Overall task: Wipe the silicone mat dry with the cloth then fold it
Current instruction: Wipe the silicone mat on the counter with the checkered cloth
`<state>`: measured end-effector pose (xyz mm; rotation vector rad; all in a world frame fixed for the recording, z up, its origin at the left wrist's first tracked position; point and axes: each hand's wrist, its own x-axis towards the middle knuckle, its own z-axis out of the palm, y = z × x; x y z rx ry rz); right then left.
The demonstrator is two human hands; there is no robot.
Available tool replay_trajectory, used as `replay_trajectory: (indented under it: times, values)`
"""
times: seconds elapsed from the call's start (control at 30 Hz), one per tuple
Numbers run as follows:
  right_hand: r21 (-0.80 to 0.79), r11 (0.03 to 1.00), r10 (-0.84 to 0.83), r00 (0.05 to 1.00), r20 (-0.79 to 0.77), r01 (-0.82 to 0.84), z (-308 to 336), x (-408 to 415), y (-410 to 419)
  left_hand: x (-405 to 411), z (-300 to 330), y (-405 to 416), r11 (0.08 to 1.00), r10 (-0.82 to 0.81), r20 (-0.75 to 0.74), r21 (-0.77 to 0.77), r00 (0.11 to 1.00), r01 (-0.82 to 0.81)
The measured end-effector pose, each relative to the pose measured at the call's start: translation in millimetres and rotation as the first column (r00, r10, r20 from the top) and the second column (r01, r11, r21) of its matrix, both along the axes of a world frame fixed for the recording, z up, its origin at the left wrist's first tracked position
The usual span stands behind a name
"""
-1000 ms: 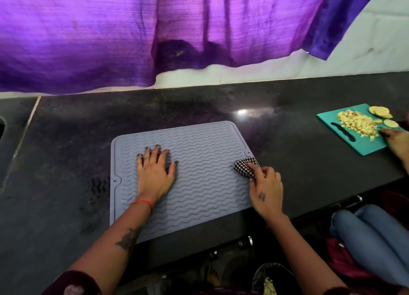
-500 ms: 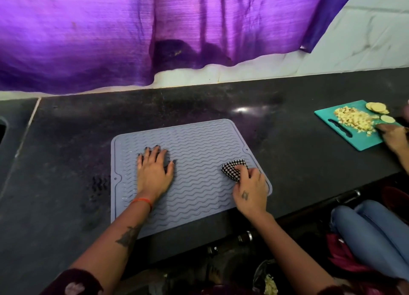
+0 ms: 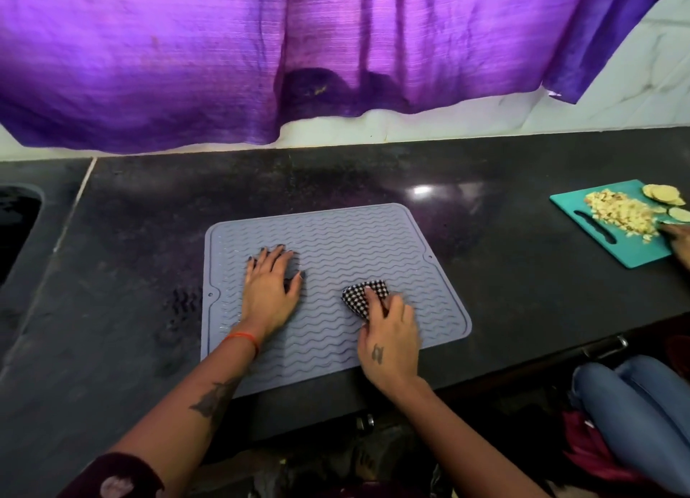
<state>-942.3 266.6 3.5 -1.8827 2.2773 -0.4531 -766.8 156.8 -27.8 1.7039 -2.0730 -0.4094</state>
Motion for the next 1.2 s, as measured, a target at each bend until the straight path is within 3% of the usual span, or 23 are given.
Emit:
replay_trajectory:
  times: [0.1, 0.27, 0.33, 0.8, 1.07, 1.2]
  values:
    - [0.047, 0.999, 0.024, 0.998, -0.055, -0.022, 5.8, 2.0, -4.1, 17.0, 3.8, 6.3, 1.0, 0.012, 0.012, -0.024, 1.0, -0.012]
    - [0.084, 0.995, 0.041, 0.997, 0.063, -0.046, 16.9, 3.2, -12.3, 62.8, 6.7, 14.1, 0.988, 0.117, 0.052, -0.105, 0.992, -0.111]
    - [0.068, 0.996, 0.063, 0.998, 0.031, -0.065, 11.3, 19.1, -8.3, 79.8, 5.3, 14.9, 0.982, 0.156, 0.078, -0.123, 0.985, -0.145]
    - [0.067, 0.981, 0.184, 0.983, -0.009, -0.183, 9.1, 63.2, -14.8, 134.1, 0.7, 20.7, 0.956, 0.291, 0.167, -0.087, 0.942, -0.28]
    - [0.077, 0.919, 0.39, 0.921, -0.022, -0.387, 8.0, 102.6, -5.8, 136.1, -4.5, 24.4, 0.952, 0.301, 0.141, -0.099, 0.943, -0.289]
    - [0.08, 0.875, 0.475, 0.879, 0.045, -0.477, 12.2, 99.7, -17.3, 135.4, -3.8, 25.3, 0.947, 0.316, 0.121, -0.107, 0.941, -0.304]
